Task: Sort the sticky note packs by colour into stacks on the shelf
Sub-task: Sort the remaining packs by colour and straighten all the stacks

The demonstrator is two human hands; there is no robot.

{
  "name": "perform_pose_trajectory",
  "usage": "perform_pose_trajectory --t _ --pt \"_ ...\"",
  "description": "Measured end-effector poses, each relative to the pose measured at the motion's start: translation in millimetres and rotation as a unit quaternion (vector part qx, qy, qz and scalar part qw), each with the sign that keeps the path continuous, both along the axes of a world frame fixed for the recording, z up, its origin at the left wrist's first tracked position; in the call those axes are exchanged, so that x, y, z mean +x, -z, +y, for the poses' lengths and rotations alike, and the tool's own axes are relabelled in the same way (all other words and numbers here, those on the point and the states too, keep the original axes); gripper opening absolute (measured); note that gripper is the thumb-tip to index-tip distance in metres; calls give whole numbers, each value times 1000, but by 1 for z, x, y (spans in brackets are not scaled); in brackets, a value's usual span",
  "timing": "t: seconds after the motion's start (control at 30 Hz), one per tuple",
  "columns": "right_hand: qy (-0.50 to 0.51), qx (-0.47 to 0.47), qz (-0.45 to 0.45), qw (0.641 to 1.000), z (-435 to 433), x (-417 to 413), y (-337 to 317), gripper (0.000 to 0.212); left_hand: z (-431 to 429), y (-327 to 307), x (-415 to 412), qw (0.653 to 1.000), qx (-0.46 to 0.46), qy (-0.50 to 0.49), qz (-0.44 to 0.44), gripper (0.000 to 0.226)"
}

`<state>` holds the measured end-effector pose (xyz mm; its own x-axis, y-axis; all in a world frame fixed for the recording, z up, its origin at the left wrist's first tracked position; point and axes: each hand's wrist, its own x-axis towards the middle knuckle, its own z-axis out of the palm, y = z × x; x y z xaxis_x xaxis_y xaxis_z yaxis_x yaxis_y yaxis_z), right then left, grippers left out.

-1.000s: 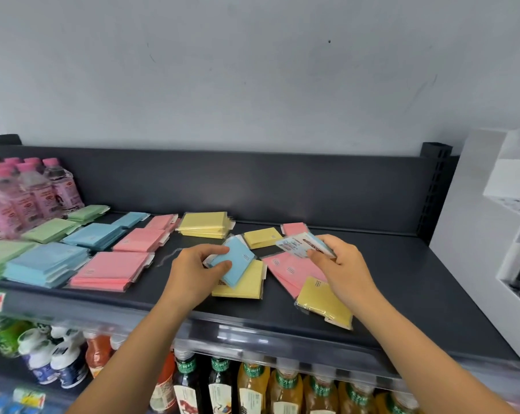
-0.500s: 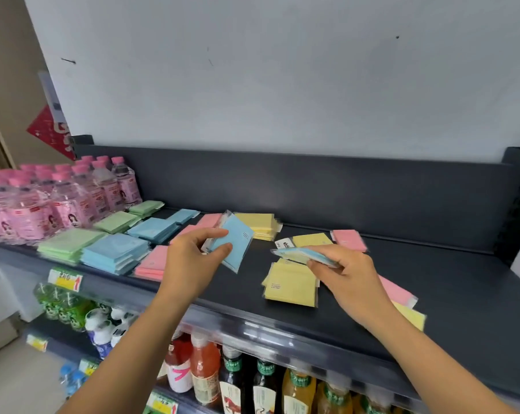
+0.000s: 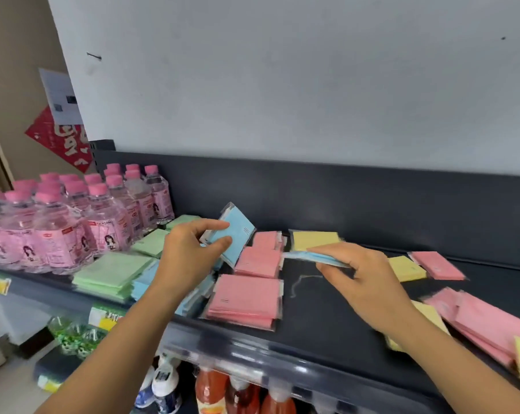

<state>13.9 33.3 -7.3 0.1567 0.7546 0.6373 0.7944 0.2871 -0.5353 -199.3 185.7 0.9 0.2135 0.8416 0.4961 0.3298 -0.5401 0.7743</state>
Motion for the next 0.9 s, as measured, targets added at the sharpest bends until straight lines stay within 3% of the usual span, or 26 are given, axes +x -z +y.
perform_pose_trajectory --t 0.33,0.5,0.6,0.7,0.9 --pt "122 -30 0 992 80 -69 -4 24 134 -17 -51 996 -8 94 5 19" --pt "137 -39 31 989 95 -84 -3 45 168 -14 -25 992 -35 115 37 19" --pt "149 -48 24 987 101 -88 -2 46 186 -4 -2 989 -81 109 63 21" --pt "160 -73 12 984 104 -86 1 34 200 10 16 980 -151 124 39 18" --pt "158 -67 14 985 111 -81 -2 55 215 35 30 953 -275 124 31 17"
